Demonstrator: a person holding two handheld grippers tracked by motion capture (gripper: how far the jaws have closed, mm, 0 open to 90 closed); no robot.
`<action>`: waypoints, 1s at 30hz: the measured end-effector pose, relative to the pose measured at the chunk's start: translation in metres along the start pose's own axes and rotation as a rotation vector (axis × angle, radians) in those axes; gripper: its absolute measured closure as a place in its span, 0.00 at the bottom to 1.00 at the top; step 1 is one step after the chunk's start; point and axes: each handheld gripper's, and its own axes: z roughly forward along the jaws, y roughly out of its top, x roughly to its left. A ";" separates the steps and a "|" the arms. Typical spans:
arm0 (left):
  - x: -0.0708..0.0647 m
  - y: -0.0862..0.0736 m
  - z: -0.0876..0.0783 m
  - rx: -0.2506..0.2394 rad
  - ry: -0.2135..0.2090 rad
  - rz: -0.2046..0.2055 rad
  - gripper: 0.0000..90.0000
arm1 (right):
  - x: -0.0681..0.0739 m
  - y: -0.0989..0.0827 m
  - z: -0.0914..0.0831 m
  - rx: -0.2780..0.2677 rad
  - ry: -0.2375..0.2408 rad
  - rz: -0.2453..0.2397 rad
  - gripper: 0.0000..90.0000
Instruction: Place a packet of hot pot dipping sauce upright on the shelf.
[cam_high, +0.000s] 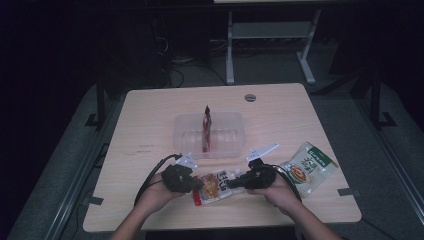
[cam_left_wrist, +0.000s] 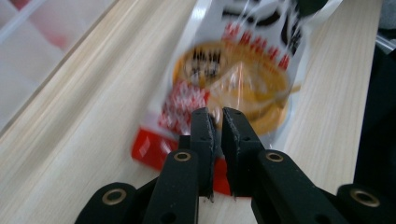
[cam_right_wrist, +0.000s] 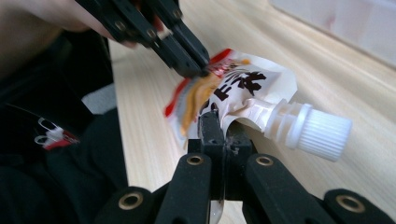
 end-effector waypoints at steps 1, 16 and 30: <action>0.000 0.000 0.000 0.000 0.000 0.000 0.91 | 0.000 0.000 0.000 0.000 0.000 0.000 1.00; -0.001 0.003 0.012 -0.016 0.009 0.004 0.91 | 0.010 0.010 -0.011 -0.099 0.128 -0.036 1.00; -0.015 0.014 0.031 -0.049 -0.084 0.042 0.91 | 0.021 0.018 -0.015 -0.118 0.201 -0.080 1.00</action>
